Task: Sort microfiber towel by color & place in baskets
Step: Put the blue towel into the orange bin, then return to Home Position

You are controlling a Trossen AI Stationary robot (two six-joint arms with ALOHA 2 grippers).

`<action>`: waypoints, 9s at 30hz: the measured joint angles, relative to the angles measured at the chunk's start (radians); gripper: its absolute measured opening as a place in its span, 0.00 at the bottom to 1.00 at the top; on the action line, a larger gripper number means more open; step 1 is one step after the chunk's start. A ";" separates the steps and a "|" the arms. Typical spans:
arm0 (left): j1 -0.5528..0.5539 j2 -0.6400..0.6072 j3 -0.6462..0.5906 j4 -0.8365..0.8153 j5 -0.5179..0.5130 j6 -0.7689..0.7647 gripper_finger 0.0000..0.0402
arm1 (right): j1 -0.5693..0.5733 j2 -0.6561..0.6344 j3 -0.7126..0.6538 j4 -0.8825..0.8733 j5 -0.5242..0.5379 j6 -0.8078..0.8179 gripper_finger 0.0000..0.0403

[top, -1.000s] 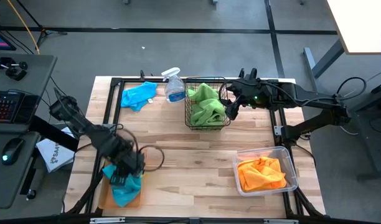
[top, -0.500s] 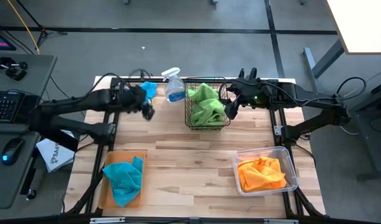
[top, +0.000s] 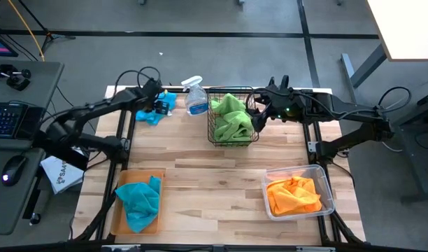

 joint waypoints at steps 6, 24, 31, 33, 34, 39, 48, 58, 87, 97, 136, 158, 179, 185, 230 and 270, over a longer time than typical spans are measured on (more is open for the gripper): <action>0.082 0.155 0.000 0.025 0.008 0.056 0.56 | 0.000 0.000 0.000 -0.008 0.011 0.047 0.67; -0.052 -0.033 0.048 -0.210 0.160 0.180 0.01 | 0.000 0.000 0.000 -0.059 0.025 0.053 0.67; -0.164 -0.306 0.208 -0.371 0.196 0.211 0.00 | 0.000 0.000 0.000 -0.059 0.025 0.024 0.67; -0.203 -0.349 0.260 -0.398 0.193 0.188 0.00 | 0.000 0.000 0.000 -0.058 0.025 0.010 0.67; -0.224 -0.363 0.286 -0.404 0.194 0.176 0.00 | 0.000 0.000 0.000 -0.058 0.024 0.005 0.67; -0.364 -0.385 0.413 -0.403 0.244 0.151 0.00 | 0.000 0.000 0.000 -0.058 0.023 -0.008 0.67; -0.828 -0.270 0.506 -0.410 0.380 0.047 0.00 | 0.000 0.000 0.000 -0.058 0.022 -0.034 0.67; -1.364 -0.110 0.506 -0.412 0.431 -0.286 0.00 | 0.001 0.000 0.000 -0.058 0.022 -0.067 0.67; -1.692 -0.006 0.438 -0.682 0.415 0.072 0.00 | 0.000 0.000 0.000 -0.046 0.023 -0.083 0.67; -1.720 0.099 0.240 -0.346 0.453 0.073 0.00 | 0.000 0.000 0.000 -0.046 0.025 -0.083 0.67; -1.601 -0.049 0.282 -0.419 0.514 -0.083 0.46 | 0.000 0.000 0.000 -0.043 0.024 -0.065 0.67; -0.793 -0.170 0.316 0.260 0.053 0.475 0.25 | 0.000 0.000 0.000 -0.100 0.028 -0.164 0.56; -0.793 -0.391 -0.462 1.182 -0.014 0.058 0.00 | 0.176 -0.359 -0.246 -0.373 -0.001 0.286 0.00; -0.813 -0.505 -0.559 1.157 -0.047 0.061 0.00 | 0.197 -0.438 -0.399 -0.209 -0.042 0.352 0.00; -0.800 -0.837 -0.735 0.956 -0.024 -0.117 0.00 | 0.044 -1.068 -1.192 0.662 -0.241 0.018 0.00; -0.801 -0.946 -0.734 0.891 -0.025 -0.117 0.00 | 0.051 -1.271 -1.460 0.866 -0.350 0.097 0.00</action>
